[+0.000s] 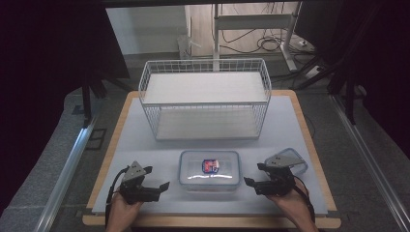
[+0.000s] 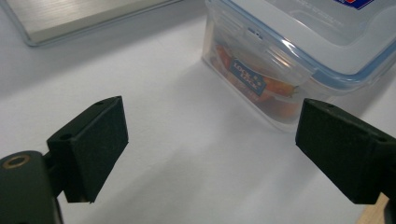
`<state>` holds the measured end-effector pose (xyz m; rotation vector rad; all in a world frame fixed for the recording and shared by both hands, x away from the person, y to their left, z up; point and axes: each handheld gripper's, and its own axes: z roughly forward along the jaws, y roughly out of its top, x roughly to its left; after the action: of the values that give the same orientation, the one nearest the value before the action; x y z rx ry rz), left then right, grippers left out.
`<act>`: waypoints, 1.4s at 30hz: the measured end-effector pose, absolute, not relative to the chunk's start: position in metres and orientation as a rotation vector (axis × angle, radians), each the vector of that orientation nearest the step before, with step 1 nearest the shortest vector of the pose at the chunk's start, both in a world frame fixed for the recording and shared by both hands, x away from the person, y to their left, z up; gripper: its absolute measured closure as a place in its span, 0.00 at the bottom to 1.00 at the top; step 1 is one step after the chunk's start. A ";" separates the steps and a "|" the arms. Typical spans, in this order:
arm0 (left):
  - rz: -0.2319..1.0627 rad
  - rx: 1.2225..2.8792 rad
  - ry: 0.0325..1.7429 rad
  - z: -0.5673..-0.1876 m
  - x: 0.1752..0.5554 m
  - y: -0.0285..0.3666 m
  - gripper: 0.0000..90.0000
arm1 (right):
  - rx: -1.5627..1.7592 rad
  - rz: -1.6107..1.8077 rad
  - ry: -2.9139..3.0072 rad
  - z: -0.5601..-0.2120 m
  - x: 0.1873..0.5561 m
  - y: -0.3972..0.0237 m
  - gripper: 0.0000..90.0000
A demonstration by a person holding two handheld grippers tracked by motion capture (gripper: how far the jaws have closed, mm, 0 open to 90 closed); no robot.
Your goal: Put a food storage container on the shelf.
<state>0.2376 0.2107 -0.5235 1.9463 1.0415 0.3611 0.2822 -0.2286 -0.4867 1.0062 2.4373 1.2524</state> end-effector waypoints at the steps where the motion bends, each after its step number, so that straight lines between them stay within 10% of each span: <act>1: 0.357 1.954 1.040 -0.523 0.238 0.209 0.10 | 1.008 1.252 2.440 -0.486 0.282 -0.228 0.24; 42: -0.224 1.955 0.979 -0.516 0.302 0.164 0.13 | 1.332 1.370 2.759 -0.498 0.329 -0.190 0.18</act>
<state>0.3021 0.1643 -0.5163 1.9551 0.9787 -0.2239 0.3290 -0.1899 -0.4980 1.3320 2.7588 1.3702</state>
